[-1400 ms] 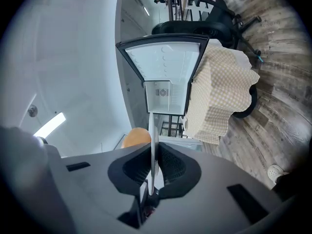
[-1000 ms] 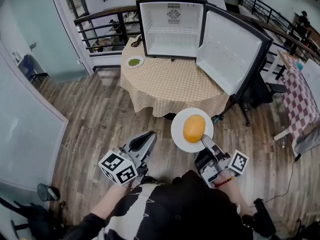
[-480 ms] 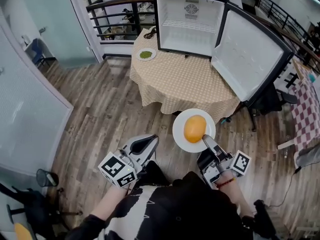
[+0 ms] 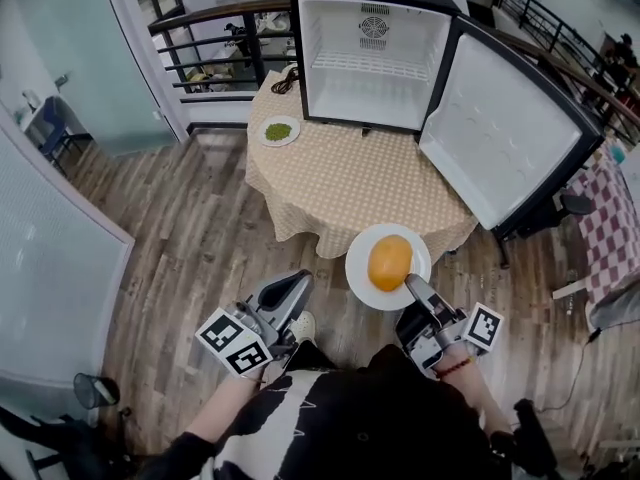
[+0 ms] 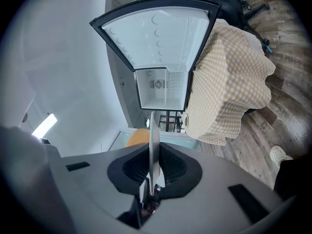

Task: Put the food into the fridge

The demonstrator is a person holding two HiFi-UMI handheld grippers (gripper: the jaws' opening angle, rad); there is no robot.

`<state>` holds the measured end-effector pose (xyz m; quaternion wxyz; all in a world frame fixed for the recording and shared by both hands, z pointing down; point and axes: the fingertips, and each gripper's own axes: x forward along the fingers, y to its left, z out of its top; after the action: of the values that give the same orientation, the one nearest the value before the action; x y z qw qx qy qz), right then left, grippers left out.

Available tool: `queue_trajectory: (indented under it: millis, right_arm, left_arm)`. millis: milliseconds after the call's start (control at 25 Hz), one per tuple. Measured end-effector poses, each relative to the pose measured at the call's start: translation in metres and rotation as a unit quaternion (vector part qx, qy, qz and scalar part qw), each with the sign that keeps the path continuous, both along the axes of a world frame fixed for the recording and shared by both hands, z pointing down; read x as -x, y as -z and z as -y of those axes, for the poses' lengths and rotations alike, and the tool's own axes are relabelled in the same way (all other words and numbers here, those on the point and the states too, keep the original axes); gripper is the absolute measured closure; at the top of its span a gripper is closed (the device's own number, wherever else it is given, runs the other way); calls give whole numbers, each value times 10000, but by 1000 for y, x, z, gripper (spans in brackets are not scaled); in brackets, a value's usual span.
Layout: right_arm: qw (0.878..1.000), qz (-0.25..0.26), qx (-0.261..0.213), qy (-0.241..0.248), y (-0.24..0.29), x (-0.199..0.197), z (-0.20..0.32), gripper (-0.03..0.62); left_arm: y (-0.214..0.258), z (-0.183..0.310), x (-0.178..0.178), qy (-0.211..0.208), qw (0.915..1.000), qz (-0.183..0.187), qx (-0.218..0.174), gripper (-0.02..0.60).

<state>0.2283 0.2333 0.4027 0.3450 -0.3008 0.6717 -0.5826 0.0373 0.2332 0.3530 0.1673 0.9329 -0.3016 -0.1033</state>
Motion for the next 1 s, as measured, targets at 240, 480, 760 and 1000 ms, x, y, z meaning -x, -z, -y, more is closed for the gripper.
queue_trajectory:
  millis: [240, 480, 760, 1000]
  right_arm:
    - [9998, -112, -68, -169, 14, 13, 68, 556]
    - [9991, -122, -162, -368, 33, 31, 130, 556]
    - [9981, -131, -246, -557, 39, 61, 193, 556]
    - [9974, -138, -270, -657, 36, 89, 232, 556]
  left_arm:
    - [15, 79, 10, -318, 9994, -2, -112, 569]
    - [32, 151, 32, -393, 9989, 119, -232, 569]
    - [37, 211, 65, -499, 9977, 261, -368, 569]
    - [31, 249, 96, -538, 9975, 298, -357, 569]
